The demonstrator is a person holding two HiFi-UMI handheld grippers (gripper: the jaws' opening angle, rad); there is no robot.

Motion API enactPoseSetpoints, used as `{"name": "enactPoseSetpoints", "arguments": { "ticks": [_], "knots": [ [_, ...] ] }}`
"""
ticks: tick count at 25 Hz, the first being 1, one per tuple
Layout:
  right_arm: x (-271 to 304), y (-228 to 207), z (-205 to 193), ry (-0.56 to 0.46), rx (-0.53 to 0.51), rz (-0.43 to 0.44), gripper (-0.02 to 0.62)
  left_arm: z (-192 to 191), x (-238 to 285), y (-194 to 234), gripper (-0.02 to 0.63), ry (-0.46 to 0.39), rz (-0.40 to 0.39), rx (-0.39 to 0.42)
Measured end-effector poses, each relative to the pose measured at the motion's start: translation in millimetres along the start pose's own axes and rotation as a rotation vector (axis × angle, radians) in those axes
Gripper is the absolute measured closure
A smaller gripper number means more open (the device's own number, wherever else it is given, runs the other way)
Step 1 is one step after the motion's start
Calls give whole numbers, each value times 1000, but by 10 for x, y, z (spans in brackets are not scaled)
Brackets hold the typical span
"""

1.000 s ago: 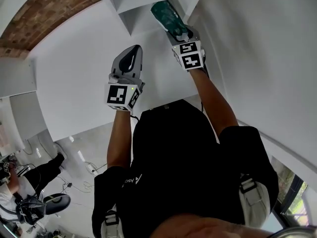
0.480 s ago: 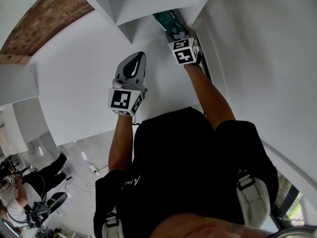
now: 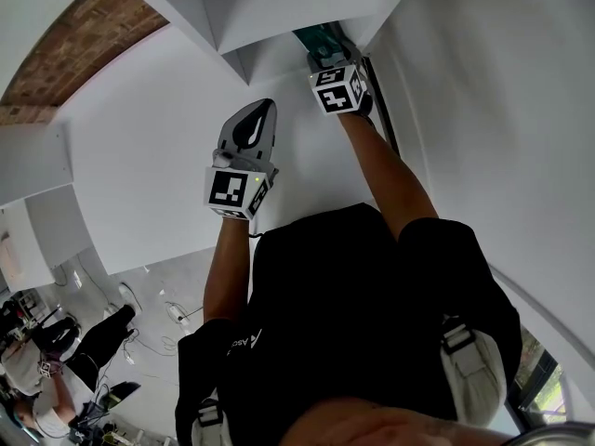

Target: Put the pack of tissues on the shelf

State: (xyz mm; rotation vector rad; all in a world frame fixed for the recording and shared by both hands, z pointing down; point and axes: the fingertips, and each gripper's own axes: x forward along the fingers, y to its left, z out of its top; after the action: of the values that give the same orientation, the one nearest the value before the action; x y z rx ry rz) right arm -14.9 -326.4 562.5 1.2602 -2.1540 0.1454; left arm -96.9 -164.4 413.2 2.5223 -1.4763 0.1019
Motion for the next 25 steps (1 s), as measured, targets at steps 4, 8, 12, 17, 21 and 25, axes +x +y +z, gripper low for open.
{"name": "enactPoseSetpoints", "arguments": {
  "ticks": [4, 8, 12, 17, 21, 25],
  "knots": [
    [3, 30, 9, -17, 7, -6, 299, -7, -36, 8, 607, -10, 5, 1],
    [-40, 48, 13, -48, 23, -9, 247, -7, -61, -10, 607, -45, 8, 8],
    [-175, 35, 45, -83, 33, -14, 210, 7, -84, -68, 607, -40, 2, 10],
    [-340, 19, 46, -114, 57, -15, 189, -7, -87, -108, 607, -55, -17, 24],
    [-620, -16, 44, -158, 69, -10, 189, 3, -103, -236, 607, -63, -28, 30],
    [-976, 13, 143, -235, 85, 36, 189, 90, -112, -325, 607, -87, -27, 20]
  ]
}}
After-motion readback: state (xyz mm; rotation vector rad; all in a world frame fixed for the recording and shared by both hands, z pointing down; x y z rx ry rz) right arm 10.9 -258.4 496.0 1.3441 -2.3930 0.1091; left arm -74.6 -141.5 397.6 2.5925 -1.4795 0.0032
